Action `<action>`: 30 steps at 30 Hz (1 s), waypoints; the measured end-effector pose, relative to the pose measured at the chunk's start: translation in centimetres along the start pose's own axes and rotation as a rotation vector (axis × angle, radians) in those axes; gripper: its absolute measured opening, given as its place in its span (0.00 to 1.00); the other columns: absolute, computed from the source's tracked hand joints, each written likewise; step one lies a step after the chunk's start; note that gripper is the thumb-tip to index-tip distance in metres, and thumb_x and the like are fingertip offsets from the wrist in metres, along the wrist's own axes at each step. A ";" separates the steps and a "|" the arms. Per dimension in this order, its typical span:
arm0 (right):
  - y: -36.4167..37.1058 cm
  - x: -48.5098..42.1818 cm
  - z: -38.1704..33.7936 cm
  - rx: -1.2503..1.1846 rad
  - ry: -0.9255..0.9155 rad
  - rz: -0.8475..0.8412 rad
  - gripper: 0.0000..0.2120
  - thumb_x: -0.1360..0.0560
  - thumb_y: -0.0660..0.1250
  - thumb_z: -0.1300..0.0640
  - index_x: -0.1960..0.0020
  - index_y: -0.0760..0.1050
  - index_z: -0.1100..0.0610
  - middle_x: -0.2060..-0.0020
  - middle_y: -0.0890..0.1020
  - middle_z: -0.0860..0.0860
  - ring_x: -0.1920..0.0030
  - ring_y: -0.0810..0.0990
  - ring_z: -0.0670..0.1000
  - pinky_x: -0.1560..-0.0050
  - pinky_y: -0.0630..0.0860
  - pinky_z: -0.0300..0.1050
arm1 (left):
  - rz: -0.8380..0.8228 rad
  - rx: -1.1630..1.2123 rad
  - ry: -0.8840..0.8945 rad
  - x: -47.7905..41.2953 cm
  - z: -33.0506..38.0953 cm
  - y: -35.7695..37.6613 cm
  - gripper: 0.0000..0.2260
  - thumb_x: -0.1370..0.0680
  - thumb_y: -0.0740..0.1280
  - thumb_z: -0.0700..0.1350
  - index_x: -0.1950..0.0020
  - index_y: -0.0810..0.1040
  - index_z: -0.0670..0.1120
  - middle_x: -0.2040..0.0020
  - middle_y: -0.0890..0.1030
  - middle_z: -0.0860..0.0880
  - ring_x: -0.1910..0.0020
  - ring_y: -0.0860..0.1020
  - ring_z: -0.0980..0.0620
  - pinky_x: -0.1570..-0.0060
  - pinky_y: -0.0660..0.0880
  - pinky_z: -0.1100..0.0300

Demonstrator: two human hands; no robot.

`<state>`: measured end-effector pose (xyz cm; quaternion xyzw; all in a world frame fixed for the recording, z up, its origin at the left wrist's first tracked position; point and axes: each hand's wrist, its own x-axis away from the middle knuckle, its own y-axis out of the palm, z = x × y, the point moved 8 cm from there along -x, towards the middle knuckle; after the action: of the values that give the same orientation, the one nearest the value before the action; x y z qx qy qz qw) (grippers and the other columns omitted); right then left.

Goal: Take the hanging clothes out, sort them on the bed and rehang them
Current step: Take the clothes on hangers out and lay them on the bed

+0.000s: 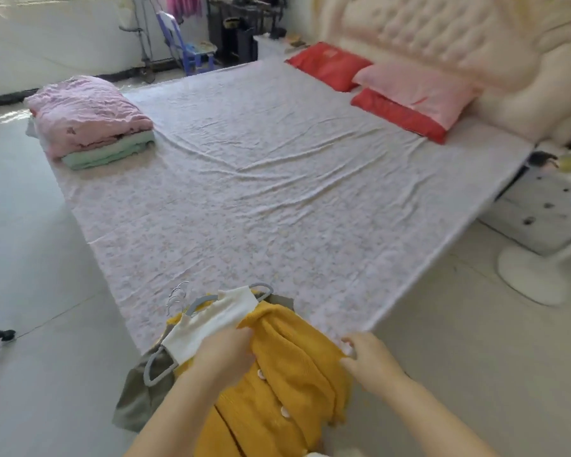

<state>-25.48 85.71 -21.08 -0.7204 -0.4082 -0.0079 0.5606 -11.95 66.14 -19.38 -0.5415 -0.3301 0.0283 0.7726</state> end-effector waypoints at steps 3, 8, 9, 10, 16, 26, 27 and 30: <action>-0.7 5.9 4.9 -0.064 0.149 0.083 0.21 0.25 0.64 0.53 0.33 0.68 0.52 0.38 0.71 0.52 0.37 0.71 0.51 0.39 0.68 0.43 | 0.001 -0.072 0.187 1.0 5.7 0.0 0.17 0.21 0.58 0.52 0.33 0.67 0.52 0.40 0.75 0.51 0.46 0.76 0.51 0.54 0.75 0.58; -1.0 16.7 13.6 -0.182 0.415 0.257 0.23 0.25 0.64 0.51 0.31 0.66 0.52 0.36 0.71 0.51 0.34 0.69 0.49 0.37 0.66 0.40 | -0.051 -0.186 0.449 3.3 17.1 1.7 0.19 0.21 0.57 0.51 0.30 0.64 0.52 0.35 0.71 0.50 0.49 0.77 0.51 0.58 0.77 0.59; -0.9 19.1 15.3 -0.204 0.469 0.294 0.23 0.25 0.64 0.51 0.31 0.66 0.51 0.36 0.71 0.50 0.34 0.69 0.49 0.38 0.66 0.40 | -0.057 -0.213 0.497 4.0 19.7 2.2 0.18 0.21 0.57 0.51 0.31 0.64 0.52 0.35 0.71 0.50 0.48 0.77 0.51 0.57 0.76 0.58; -0.7 21.8 17.1 -0.225 0.523 0.326 0.23 0.25 0.65 0.51 0.32 0.66 0.51 0.36 0.72 0.50 0.35 0.69 0.49 0.38 0.66 0.39 | -0.071 -0.232 0.544 4.8 22.3 2.9 0.18 0.21 0.56 0.51 0.31 0.64 0.52 0.35 0.71 0.50 0.45 0.76 0.50 0.53 0.75 0.58; 2.1 40.2 27.0 -0.359 0.830 0.510 0.21 0.24 0.63 0.54 0.32 0.66 0.54 0.37 0.71 0.52 0.37 0.71 0.50 0.41 0.67 0.38 | -0.116 -0.380 0.880 14.1 39.6 9.4 0.21 0.21 0.58 0.53 0.28 0.61 0.54 0.32 0.69 0.51 0.36 0.71 0.49 0.40 0.68 0.57; 13.5 75.1 37.7 -0.578 1.313 0.787 0.20 0.22 0.60 0.55 0.31 0.65 0.54 0.39 0.71 0.53 0.39 0.72 0.51 0.41 0.69 0.39 | -0.181 -0.536 1.492 44.1 63.8 27.6 0.20 0.21 0.57 0.54 0.29 0.62 0.54 0.34 0.70 0.52 0.35 0.70 0.52 0.37 0.65 0.57; 14.8 78.2 38.2 -0.589 1.363 0.803 0.19 0.22 0.60 0.55 0.32 0.66 0.55 0.41 0.71 0.53 0.39 0.72 0.51 0.41 0.69 0.39 | -0.189 -0.545 1.549 47.2 65.4 29.3 0.20 0.21 0.57 0.54 0.29 0.62 0.54 0.34 0.70 0.52 0.35 0.70 0.52 0.37 0.65 0.57; 18.4 86.2 38.9 -0.633 1.484 0.854 0.19 0.22 0.59 0.55 0.31 0.64 0.54 0.40 0.71 0.51 0.38 0.70 0.50 0.40 0.68 0.40 | -0.244 -0.570 1.707 56.3 69.1 33.8 0.21 0.21 0.58 0.54 0.29 0.62 0.53 0.33 0.70 0.52 0.36 0.71 0.51 0.37 0.67 0.57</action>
<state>25.61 166.63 -9.80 -0.7405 0.3798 -0.3727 0.4105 5.21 159.13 -7.80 -0.5104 0.3048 -0.5474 0.5890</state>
